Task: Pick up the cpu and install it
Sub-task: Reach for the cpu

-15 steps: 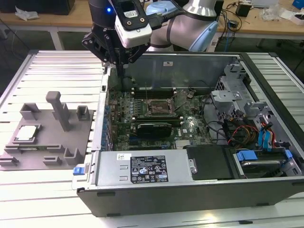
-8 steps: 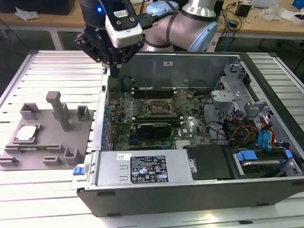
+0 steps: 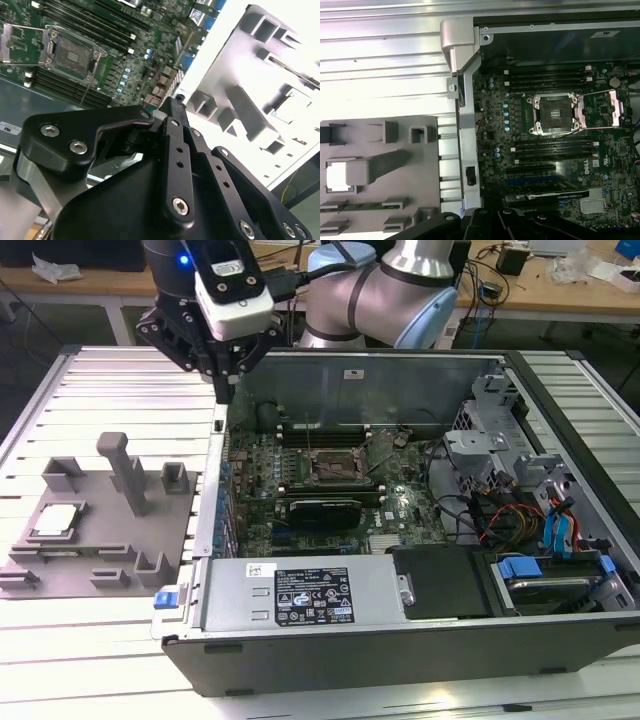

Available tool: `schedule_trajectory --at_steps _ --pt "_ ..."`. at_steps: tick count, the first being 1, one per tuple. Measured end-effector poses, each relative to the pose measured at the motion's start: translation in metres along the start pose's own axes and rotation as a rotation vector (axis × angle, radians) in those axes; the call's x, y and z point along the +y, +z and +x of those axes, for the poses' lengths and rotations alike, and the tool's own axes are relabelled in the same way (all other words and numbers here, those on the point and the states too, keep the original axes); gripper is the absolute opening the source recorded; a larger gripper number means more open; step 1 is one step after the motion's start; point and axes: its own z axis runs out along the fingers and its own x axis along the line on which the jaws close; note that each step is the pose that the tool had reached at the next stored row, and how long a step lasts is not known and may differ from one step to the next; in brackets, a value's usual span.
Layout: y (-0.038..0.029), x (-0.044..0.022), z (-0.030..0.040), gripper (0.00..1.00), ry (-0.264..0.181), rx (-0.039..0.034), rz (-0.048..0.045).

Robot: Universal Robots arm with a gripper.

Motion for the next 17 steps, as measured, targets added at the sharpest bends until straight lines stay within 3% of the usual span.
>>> schedule_trajectory --at_steps 5,17 --pt "-0.0004 -0.0010 0.0133 0.11 0.000 -0.0008 -0.0001" --pt "-0.0010 -0.0026 0.0351 0.11 0.000 -0.0024 -0.0002"
